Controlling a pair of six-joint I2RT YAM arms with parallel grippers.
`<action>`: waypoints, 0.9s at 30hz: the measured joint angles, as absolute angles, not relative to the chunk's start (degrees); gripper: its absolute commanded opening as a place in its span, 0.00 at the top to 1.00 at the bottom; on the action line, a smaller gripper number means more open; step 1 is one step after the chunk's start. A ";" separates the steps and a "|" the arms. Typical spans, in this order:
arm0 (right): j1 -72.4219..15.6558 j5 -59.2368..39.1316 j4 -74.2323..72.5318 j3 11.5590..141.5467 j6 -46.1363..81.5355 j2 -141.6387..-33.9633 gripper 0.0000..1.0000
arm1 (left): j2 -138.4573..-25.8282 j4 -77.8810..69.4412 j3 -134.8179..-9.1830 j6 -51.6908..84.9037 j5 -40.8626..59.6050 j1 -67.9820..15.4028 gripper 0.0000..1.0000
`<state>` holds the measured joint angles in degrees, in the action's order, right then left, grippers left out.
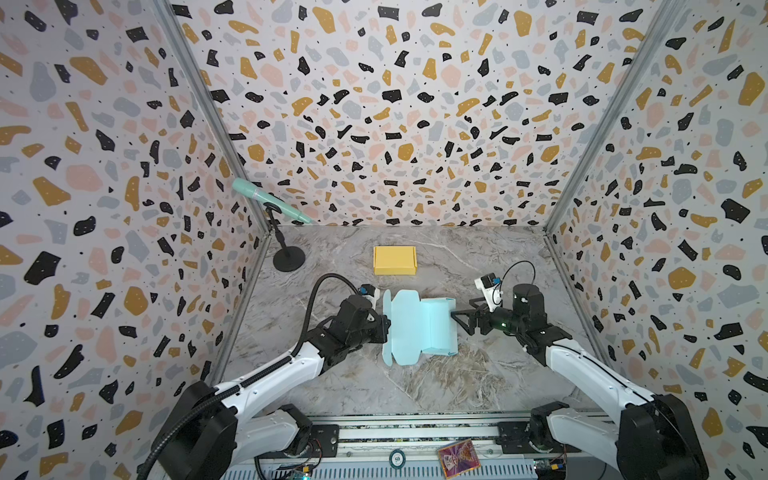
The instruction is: Fold the paper box
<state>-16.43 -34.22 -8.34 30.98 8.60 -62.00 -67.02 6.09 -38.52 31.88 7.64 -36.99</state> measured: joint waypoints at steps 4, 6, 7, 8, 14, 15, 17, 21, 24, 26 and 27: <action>-16.86 -30.65 -8.64 30.70 8.95 -57.14 0.01 | -68.34 12.88 -43.94 24.56 7.44 -36.97 0.92; -17.58 -28.12 -9.54 30.63 8.80 -53.82 0.01 | -69.47 16.29 -46.61 20.93 7.18 -36.97 0.92; -18.11 -27.14 -10.11 30.70 8.60 -52.64 0.01 | -69.87 17.54 -47.53 19.42 7.16 -36.97 0.92; -18.63 -26.22 -10.76 30.87 8.36 -51.81 0.01 | -70.17 18.92 -48.45 17.78 7.18 -36.97 0.91; -21.67 -26.17 -18.57 31.03 5.52 -52.03 0.01 | -72.86 27.24 -54.68 8.82 7.46 -37.39 0.92; -22.17 -26.63 -20.34 30.98 4.89 -52.45 0.01 | -73.38 28.45 -55.92 7.40 7.35 -37.67 0.92; -22.81 -28.42 -22.92 31.18 3.60 -54.22 0.01 | -74.15 30.59 -58.22 4.93 6.92 -38.22 0.92; -22.96 -33.08 -24.69 32.71 0.95 -60.62 0.01 | -75.24 33.82 -62.41 0.10 6.00 -39.53 0.95; -23.14 -36.45 -24.84 33.89 -0.93 -65.06 0.00 | -76.05 35.81 -65.17 -2.55 5.21 -40.73 0.95; -23.46 -38.46 -24.93 34.61 -2.26 -67.59 0.00 | -77.23 36.69 -67.40 -4.14 4.82 -41.71 0.95; -23.64 -39.42 -24.97 34.96 -2.92 -68.66 0.00 | -77.82 37.01 -68.29 -4.78 4.64 -42.17 0.95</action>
<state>-23.64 -39.42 -24.97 34.96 -2.92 -68.66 -77.82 37.01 -68.29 -4.78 4.64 -42.17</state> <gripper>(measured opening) 0.997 0.059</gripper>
